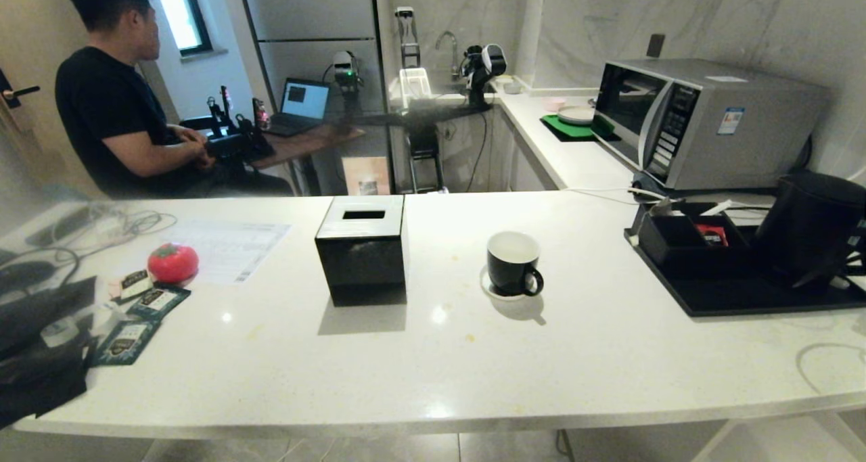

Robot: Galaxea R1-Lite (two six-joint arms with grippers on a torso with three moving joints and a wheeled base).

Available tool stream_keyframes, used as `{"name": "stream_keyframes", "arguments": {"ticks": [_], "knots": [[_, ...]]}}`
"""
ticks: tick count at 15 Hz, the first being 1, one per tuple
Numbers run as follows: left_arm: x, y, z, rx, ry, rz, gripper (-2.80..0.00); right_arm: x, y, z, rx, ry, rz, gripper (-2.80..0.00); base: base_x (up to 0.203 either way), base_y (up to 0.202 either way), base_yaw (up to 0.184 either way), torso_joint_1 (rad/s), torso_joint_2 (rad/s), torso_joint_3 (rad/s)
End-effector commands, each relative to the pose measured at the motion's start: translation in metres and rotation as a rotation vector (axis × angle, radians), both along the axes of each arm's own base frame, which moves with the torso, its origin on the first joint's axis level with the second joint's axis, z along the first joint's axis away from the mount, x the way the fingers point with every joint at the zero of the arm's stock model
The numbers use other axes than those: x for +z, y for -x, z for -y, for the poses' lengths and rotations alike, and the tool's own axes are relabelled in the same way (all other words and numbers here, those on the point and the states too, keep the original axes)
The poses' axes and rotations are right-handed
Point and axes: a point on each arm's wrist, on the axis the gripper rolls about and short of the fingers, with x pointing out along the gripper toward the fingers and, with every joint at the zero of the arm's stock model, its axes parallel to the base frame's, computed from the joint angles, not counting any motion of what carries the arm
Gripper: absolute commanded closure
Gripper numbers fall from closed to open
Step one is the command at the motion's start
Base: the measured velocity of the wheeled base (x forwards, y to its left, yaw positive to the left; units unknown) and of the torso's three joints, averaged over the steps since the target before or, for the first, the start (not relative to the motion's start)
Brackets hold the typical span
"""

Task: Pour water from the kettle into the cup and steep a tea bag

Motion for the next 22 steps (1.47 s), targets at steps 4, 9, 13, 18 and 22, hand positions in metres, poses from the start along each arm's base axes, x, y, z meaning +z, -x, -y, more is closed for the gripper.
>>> {"name": "stream_keyframes", "arguments": {"ticks": [4,9,13,18,22], "knots": [[0.000,0.000,0.000,0.001,0.000,0.000,0.00,0.001,0.020,-0.011,-0.005,-0.013,-0.024,-2.80,0.000,0.000,0.000,0.000,0.00,0.000],[0.000,0.000,0.000,0.000,0.000,0.000,0.00,0.001,0.051,-0.029,-0.003,-0.036,-0.067,-2.80,0.000,0.000,0.000,0.000,0.00,0.000],[0.000,0.000,0.000,0.000,0.000,0.000,0.00,0.000,0.080,-0.046,0.001,-0.050,-0.097,-2.80,0.000,0.000,0.000,0.000,0.00,0.000],[0.000,0.000,0.000,0.000,0.000,0.000,0.00,0.001,0.118,-0.074,0.025,-0.060,-0.118,0.00,0.000,0.000,0.000,0.000,0.00,0.000],[0.000,0.000,0.000,0.001,0.000,0.000,0.00,0.001,0.144,-0.101,0.071,-0.064,-0.134,0.00,0.000,0.000,0.000,0.000,0.00,0.000]]}}
